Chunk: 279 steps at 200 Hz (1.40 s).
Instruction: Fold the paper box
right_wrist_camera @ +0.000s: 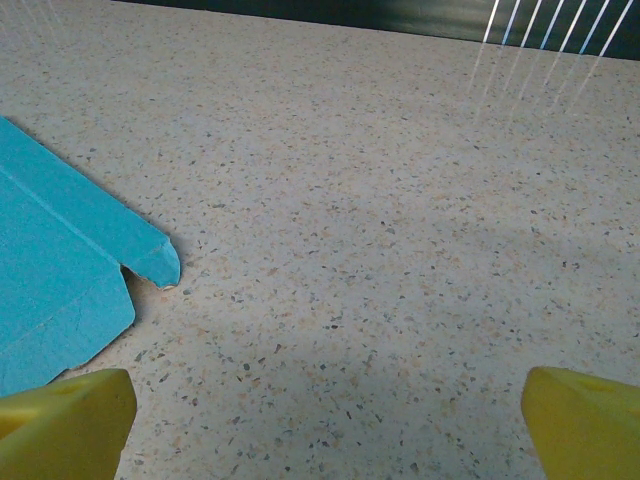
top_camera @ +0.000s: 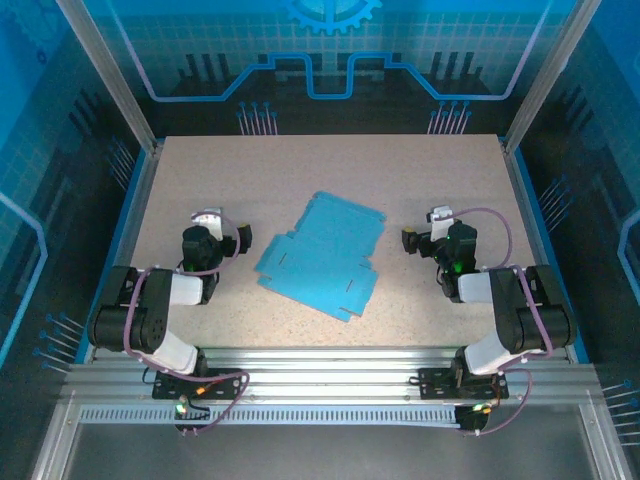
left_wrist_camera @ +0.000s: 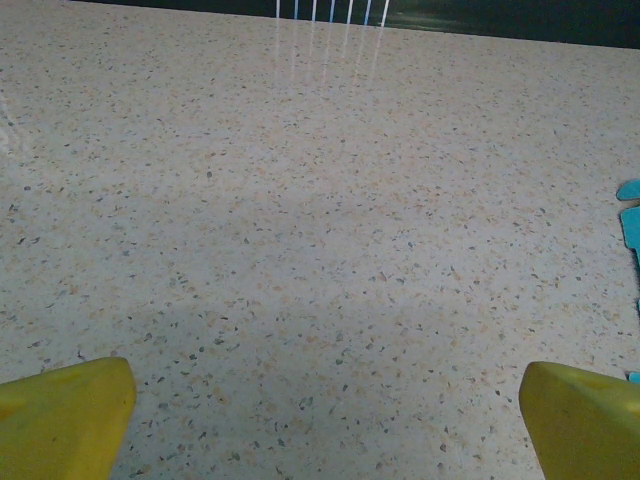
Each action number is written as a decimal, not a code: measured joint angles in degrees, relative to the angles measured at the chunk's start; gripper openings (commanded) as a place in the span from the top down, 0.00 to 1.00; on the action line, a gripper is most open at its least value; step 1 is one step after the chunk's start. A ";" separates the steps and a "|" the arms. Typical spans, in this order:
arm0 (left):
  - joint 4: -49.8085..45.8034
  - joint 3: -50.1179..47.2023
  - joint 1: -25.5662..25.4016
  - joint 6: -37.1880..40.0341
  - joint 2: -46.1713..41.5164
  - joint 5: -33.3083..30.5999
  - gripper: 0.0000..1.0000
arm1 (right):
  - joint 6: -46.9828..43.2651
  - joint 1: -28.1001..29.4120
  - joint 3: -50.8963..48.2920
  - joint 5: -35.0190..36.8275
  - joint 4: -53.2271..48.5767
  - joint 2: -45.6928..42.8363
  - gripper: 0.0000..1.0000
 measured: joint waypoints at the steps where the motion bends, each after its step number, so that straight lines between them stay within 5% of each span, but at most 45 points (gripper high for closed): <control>1: 0.00 0.00 0.00 0.00 0.00 0.00 0.01 | 0.00 0.00 0.00 0.00 -0.02 0.00 0.00; 225: -0.24 0.07 0.00 0.04 -0.13 0.17 0.01 | 0.61 -0.15 -2.08 -0.15 3.43 -1.27 0.00; 279: -25.51 13.75 -1.16 -3.34 -8.07 -1.44 0.01 | -0.26 5.44 -0.48 5.51 -7.87 -17.90 0.00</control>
